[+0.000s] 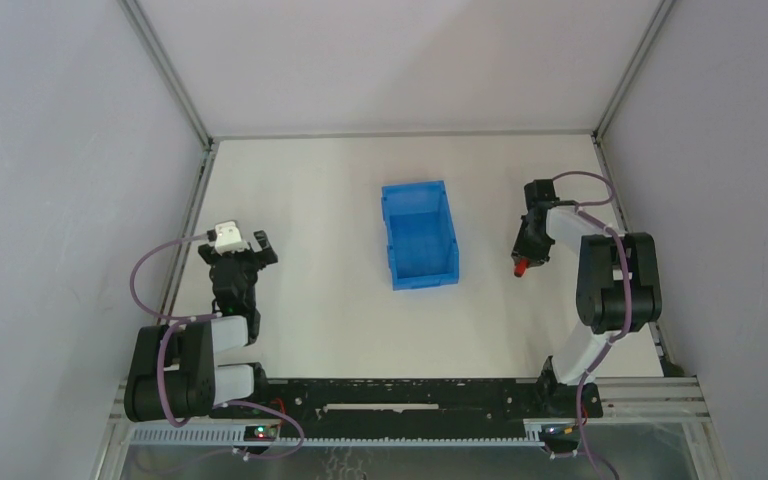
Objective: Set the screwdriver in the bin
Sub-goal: Pick up the screwdriver from the center of the board.
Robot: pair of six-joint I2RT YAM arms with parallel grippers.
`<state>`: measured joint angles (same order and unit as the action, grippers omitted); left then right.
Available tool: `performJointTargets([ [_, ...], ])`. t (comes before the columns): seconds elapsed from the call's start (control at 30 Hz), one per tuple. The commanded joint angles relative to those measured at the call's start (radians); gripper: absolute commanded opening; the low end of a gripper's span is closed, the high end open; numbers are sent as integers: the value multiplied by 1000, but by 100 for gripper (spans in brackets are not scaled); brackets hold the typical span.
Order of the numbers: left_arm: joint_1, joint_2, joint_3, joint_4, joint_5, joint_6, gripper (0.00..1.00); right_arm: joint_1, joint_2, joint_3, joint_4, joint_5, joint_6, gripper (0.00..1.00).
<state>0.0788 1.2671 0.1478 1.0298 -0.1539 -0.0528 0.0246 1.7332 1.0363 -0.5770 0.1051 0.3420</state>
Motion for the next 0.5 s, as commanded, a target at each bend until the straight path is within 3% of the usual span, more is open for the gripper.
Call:
performJointTargets([
  [0.0, -6, -11, 41, 28, -11, 16, 100, -17, 19, -49, 29, 43, -25, 29],
  [0.2, -7, -11, 41, 29, -11, 16, 100, -17, 4, -53, 38, 53, -49, 10],
  [0.47, -7, -11, 41, 29, -11, 16, 100, -17, -114, -52, 32, 48, -100, 1],
])
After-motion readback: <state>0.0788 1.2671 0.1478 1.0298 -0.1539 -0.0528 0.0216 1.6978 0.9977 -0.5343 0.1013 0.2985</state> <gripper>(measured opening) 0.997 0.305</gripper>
